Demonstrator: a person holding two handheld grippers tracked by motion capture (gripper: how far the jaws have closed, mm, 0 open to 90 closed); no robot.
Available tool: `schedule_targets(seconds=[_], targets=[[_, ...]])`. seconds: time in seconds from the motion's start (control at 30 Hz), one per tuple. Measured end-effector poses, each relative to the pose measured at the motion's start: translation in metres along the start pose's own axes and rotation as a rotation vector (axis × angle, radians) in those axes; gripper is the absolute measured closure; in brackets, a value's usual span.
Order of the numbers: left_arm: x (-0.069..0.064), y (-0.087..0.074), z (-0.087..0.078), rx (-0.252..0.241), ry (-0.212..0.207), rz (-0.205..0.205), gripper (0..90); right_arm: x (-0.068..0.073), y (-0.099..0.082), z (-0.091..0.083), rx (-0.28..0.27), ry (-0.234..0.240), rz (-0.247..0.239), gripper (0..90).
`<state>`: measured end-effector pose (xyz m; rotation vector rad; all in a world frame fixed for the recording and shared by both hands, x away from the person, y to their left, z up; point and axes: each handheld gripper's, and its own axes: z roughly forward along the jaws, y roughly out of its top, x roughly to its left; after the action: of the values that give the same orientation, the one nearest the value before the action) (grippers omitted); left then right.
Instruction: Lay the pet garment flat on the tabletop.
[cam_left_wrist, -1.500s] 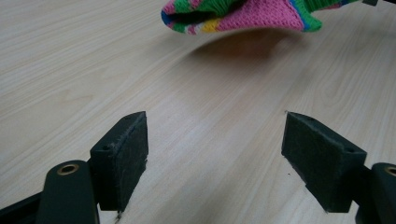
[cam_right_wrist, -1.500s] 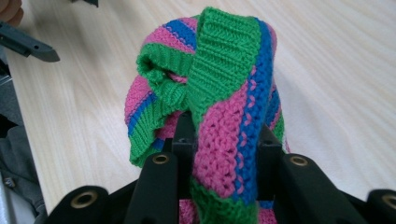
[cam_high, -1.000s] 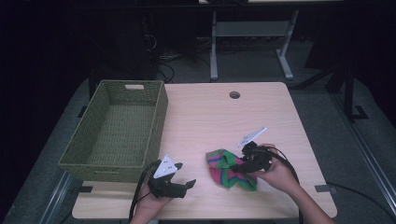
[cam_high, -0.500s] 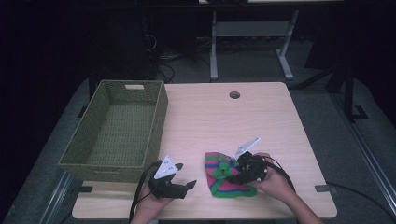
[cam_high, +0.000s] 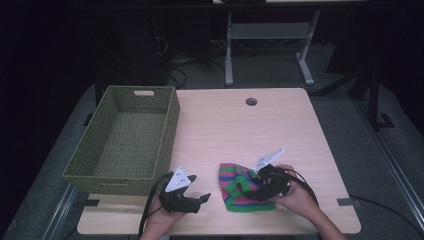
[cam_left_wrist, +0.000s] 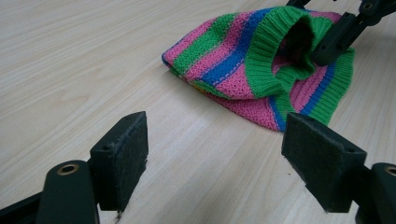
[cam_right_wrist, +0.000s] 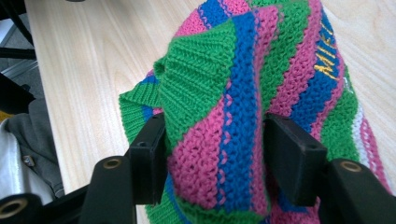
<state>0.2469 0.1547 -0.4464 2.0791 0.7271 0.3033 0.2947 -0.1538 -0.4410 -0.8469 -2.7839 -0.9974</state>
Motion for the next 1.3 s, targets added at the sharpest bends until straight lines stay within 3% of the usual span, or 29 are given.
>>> schedule_targets(seconds=[0.7, 0.97, 1.17, 1.3], targets=[[0.0, 0.0, 0.0, 0.0, 0.001, -0.001, 22.6, 0.016, 0.01, -0.028, -0.066, -0.014, -0.055, 40.0], [-0.001, 0.0, 0.0, -0.003, 0.001, -0.001, 22.6, 0.028, 0.016, -0.032, -0.083, -0.028, -0.124, 49.9], [-0.001, 0.0, 0.0, 0.0, -0.001, -0.001, 22.6, 0.028, 0.016, -0.026, -0.052, -0.02, -0.125, 58.5], [-0.002, 0.0, 0.001, 0.001, -0.002, 0.006, 22.6, 0.019, 0.012, -0.01, 0.012, -0.004, -0.124, 62.5]])
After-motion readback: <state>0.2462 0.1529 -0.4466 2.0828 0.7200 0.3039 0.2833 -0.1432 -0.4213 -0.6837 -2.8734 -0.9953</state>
